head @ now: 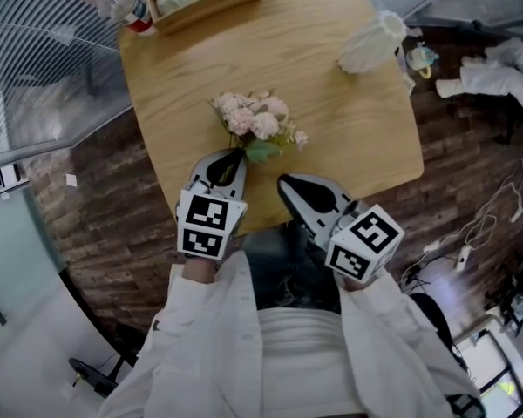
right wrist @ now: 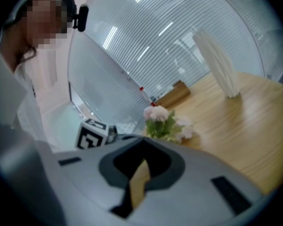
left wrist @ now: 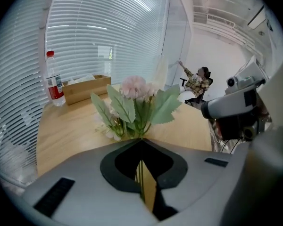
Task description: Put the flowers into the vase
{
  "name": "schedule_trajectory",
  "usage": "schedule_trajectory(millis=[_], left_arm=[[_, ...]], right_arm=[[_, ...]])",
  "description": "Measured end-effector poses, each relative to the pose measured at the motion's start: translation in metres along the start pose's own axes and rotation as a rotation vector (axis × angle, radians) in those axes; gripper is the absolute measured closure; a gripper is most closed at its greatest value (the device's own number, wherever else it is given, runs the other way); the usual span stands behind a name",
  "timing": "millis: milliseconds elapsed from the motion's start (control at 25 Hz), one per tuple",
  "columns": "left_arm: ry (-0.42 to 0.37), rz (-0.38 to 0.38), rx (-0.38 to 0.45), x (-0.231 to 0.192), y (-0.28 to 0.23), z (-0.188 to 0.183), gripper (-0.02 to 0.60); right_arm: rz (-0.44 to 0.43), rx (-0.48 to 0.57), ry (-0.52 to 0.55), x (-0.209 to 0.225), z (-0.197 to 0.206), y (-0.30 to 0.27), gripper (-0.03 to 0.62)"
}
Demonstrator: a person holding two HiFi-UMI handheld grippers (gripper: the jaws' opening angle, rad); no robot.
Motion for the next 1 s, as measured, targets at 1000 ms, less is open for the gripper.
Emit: schedule_trajectory(millis=[1000], left_arm=[[-0.081,0.203,0.398,0.06,0.045,-0.161,0.568]], right_arm=[[0.173,0.276,0.165,-0.004,-0.098,0.08,0.58]])
Point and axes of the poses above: the fingertips, and each gripper's own axes: y backward along the fingers, x to its right, z out of its underside, the point moved 4 cm from there along y, backward along the fingers, and after that the axes turned 2 degrees about -x, right-handed, at the moved point
